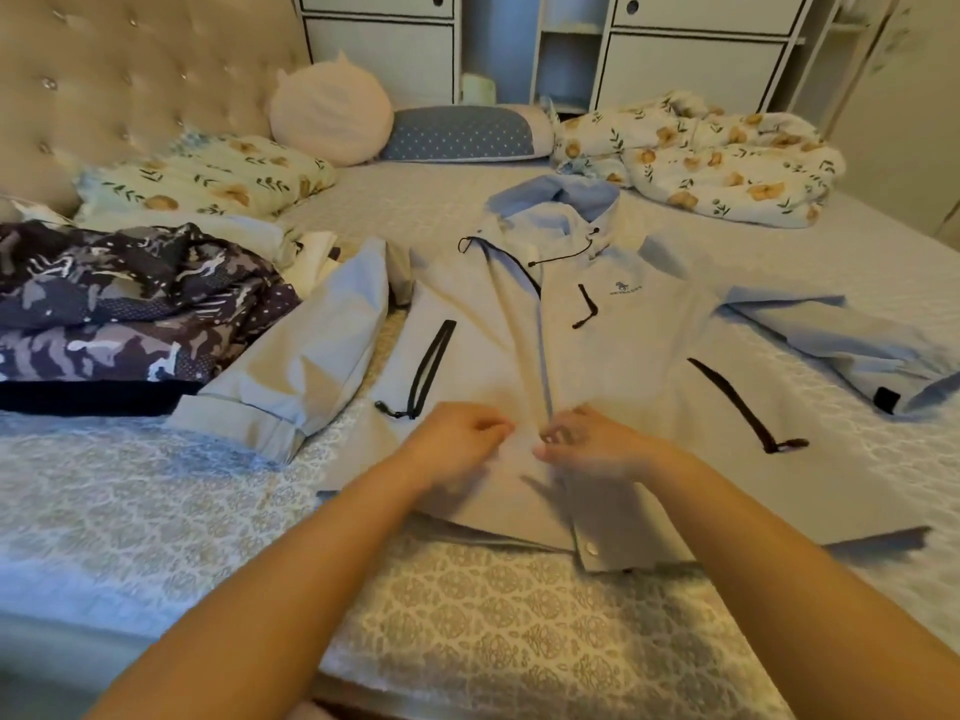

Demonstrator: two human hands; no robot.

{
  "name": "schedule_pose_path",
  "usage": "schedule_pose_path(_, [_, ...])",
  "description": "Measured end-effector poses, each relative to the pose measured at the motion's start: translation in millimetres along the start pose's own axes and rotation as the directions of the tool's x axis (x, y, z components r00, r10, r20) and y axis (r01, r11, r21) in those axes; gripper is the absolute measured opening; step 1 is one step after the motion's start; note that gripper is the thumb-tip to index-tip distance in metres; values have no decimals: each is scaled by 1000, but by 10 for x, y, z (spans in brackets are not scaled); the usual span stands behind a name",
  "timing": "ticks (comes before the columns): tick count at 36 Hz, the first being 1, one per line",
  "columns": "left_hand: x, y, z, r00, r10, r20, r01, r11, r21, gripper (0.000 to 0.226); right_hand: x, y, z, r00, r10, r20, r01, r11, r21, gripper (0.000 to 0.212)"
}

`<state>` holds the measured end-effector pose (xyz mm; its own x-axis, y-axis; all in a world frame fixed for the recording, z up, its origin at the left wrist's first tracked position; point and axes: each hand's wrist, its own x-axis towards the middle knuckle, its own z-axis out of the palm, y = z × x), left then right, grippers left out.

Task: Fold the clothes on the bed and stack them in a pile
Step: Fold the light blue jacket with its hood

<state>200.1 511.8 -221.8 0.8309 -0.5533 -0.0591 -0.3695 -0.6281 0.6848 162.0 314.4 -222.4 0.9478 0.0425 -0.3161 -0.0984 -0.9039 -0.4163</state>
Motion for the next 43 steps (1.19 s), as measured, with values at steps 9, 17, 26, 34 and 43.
schedule_pose_path(9, [26, -786, -442, 693, -672, -261, 593, 737, -324, 38, 245, -421, 385, 975, 186, -121, -205, 962, -179, 57])
schedule_pose_path(17, [-64, -768, -477, 745, -661, 88, 401, 338, -852, 40, 286, -311, 280, 890, 355, -286, -429, 864, -263, 48])
schedule_pose_path(26, [30, -562, -341, 767, -639, -59, 512, 665, -543, 51, 384, -195, 319, 795, 480, -372, -521, 853, -13, 82])
schedule_pose_path(34, [11, -413, -421, 879, -416, -236, 270, 839, -472, 10, 511, -35, 172, 757, 556, -344, -594, 805, -6, 67])
schedule_pose_path(43, [-273, -925, -447, 808, -498, -315, 534, 845, 36, 13, 446, 32, 1, 767, 487, -417, -586, 797, -148, 38])
